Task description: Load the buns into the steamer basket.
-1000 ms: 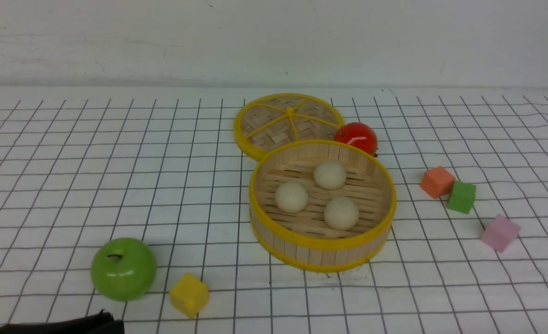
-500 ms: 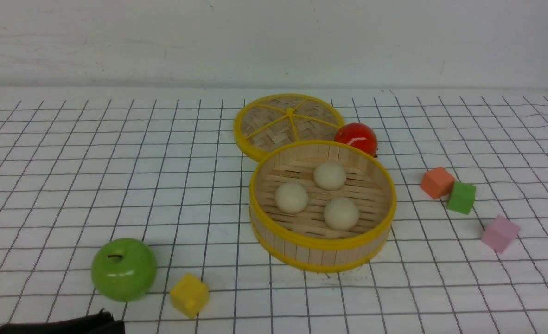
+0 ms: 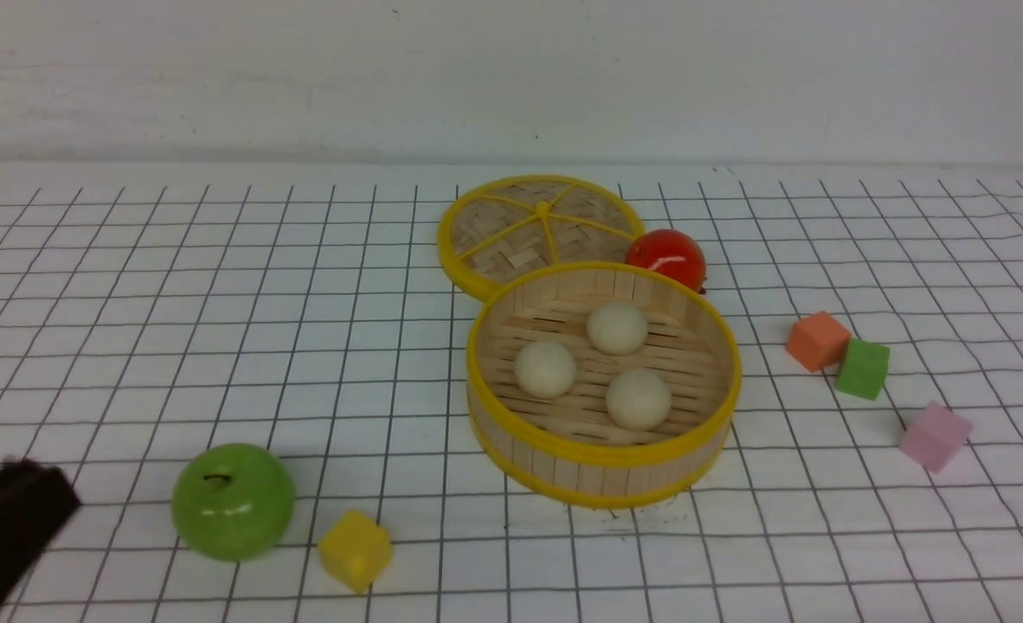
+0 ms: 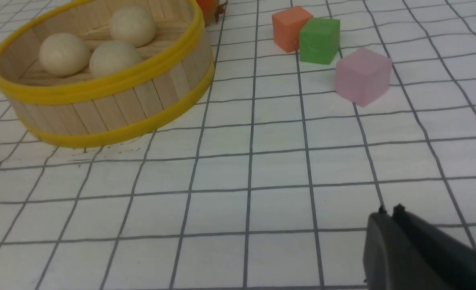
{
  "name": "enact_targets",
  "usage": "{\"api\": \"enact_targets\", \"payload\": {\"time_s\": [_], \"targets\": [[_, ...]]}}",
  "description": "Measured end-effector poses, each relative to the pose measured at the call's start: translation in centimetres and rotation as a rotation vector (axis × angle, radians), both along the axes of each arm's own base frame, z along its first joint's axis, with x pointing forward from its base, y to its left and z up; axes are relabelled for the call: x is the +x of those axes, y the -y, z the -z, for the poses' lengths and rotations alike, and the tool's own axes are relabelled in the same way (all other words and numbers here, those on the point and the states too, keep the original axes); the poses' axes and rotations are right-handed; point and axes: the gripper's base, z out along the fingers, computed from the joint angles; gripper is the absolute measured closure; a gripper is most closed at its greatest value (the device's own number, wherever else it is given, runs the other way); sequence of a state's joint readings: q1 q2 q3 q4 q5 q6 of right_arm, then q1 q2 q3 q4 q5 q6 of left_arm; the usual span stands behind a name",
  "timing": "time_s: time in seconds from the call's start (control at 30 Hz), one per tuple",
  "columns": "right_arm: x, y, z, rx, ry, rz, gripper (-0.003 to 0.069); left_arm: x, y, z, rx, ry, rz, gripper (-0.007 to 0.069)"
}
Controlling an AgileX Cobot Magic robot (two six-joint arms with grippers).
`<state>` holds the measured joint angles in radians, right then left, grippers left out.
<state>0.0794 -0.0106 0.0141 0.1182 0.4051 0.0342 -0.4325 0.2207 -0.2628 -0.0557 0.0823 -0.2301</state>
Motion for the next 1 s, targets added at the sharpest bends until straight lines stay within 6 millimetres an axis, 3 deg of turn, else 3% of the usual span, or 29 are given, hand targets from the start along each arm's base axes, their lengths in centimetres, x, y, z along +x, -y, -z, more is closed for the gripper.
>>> {"api": "enact_targets", "payload": {"time_s": [0.13,0.23,0.33,0.37,0.4,0.53,1.0], "targets": [[0.0,0.0,0.0,0.000,0.000,0.000,0.0645,-0.7,-1.6,1.6,-0.029,0.032,-0.197,0.0552],[0.0,0.0,0.0,0.000,0.000,0.000,0.0641,-1.2,-2.2,4.5,-0.027,0.010,-0.299,0.0638],[0.0,0.0,0.0,0.000,0.001,0.000,0.0637,-0.8,-2.2,8.6,0.002,-0.143,-0.318,0.0638],[0.0,0.0,0.0,0.000,0.001,0.000,0.0637,-0.8,-2.2,8.9,0.005,-0.158,-0.318,0.0638],[0.0,0.0,0.0,0.000,0.001,0.000,0.0637,-0.9,-2.2,10.2,0.024,-0.283,-0.310,0.0638],[0.0,0.0,0.0,0.000,0.001,0.000,0.0633,-1.1,-2.1,11.2,-0.003,-0.376,-0.308,0.0638],[0.0,0.0,0.0,-0.001,0.001,0.000,0.0613,-1.1,-2.1,11.2,-0.034,-0.390,-0.308,0.0638]]}}
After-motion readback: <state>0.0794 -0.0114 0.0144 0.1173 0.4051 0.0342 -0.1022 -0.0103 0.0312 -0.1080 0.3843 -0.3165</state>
